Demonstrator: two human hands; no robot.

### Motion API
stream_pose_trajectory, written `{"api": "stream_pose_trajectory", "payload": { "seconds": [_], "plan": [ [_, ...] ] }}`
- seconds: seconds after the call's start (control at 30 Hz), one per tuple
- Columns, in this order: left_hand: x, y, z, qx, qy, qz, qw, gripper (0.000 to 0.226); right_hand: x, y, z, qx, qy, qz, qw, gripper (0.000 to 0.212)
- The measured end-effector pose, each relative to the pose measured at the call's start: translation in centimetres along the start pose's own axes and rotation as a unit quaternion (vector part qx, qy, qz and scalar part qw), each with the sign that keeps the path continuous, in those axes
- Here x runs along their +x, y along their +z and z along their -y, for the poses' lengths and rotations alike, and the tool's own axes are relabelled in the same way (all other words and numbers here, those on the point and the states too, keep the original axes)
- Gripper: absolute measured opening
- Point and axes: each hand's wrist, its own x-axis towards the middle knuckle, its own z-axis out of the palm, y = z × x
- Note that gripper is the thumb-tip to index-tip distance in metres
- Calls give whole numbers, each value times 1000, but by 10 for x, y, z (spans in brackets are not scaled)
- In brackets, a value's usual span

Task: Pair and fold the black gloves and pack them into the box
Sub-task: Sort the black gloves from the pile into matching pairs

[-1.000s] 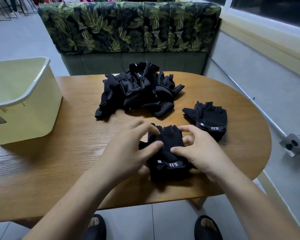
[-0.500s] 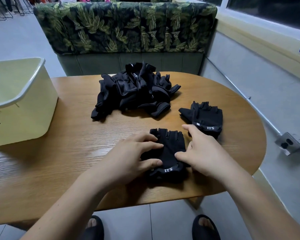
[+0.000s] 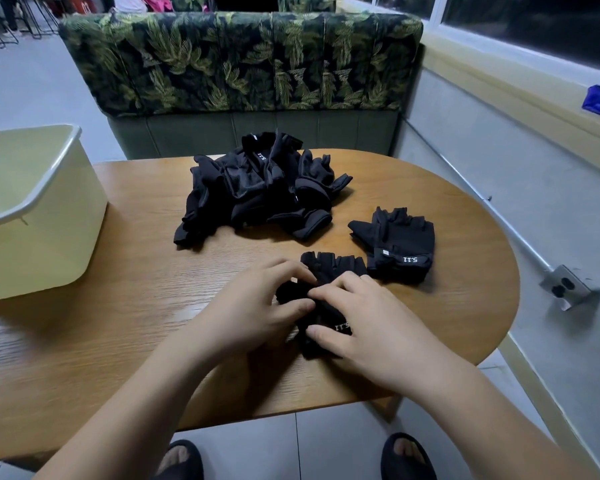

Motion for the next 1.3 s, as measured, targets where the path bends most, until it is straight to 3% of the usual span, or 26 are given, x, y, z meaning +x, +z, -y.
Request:
{"api": "stream_pose_trajectory", "payload": {
  "seconds": [0.17, 0.37, 0.57, 0.8, 0.97, 1.17, 1.3],
  "plan": [
    [9, -2, 1, -2, -1, -1, 1000, 32, 9, 3, -14, -39, 13, -34, 999, 51],
    [19, -6, 0, -33, -12, -29, 999, 19, 19, -1, -34, -35, 32, -47, 998, 49],
    [42, -26, 5, 45, -47, -126, 990, 17, 29, -10, -58, -22, 59, -55, 996, 51],
    [86, -46, 29, 96, -70, -296, 948, 25, 32, -22, -74, -29, 95, -73, 992, 49],
    [116, -52, 46, 167, -118, -256, 945, 43, 31, -25, -69, -25, 101, -87, 991, 48],
    [120, -50, 51, 206, -109, -285, 930, 16, 29, -31, -62, 23, 89, -149, 985, 36],
    [113, -53, 50, 190, -101, -302, 929, 17, 29, -33, -53, 76, 72, -207, 973, 25]
  ]
}}
